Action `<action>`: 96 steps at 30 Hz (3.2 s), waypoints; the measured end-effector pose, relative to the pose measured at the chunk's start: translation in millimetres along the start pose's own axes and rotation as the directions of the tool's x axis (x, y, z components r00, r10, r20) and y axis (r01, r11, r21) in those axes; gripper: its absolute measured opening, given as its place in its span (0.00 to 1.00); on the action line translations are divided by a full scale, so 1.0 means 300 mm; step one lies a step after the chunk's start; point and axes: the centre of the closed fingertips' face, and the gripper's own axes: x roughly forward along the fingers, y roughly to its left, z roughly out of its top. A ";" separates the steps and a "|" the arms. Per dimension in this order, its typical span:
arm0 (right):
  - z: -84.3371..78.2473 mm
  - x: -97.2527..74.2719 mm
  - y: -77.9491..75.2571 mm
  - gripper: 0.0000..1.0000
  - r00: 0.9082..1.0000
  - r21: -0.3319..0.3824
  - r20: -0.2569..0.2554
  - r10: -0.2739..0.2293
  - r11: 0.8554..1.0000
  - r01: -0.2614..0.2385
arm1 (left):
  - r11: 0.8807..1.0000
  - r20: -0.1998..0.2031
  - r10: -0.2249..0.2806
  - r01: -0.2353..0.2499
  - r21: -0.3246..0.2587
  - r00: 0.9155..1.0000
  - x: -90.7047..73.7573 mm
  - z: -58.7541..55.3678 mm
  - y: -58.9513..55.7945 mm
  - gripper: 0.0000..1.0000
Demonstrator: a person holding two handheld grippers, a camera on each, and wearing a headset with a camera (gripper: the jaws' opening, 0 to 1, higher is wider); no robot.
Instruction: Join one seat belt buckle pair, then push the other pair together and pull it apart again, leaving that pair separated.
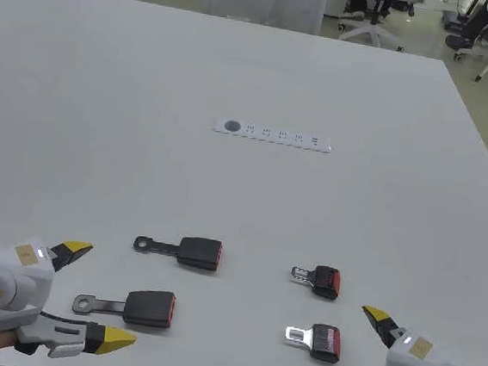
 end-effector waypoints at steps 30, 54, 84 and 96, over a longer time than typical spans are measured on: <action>-0.006 0.005 -0.006 0.99 1.000 -0.003 -0.009 0.008 1.000 -0.008 | 1.000 -0.011 -0.012 0.012 -0.010 1.000 0.020 -0.016 -0.009 1.00; -0.011 0.007 0.006 0.99 1.000 0.008 -0.001 0.014 1.000 -0.014 | 1.000 -0.014 -0.021 0.020 -0.003 1.000 0.024 -0.017 -0.022 0.99; -0.028 -0.008 0.015 0.98 1.000 0.012 -0.008 0.023 1.000 -0.023 | 1.000 -0.029 -0.024 0.025 0.006 0.999 0.015 -0.029 -0.029 0.98; -0.020 -0.001 -0.006 0.97 1.000 0.010 -0.010 0.028 1.000 -0.028 | 0.999 -0.049 -0.040 0.041 0.024 0.998 0.043 -0.035 -0.033 0.97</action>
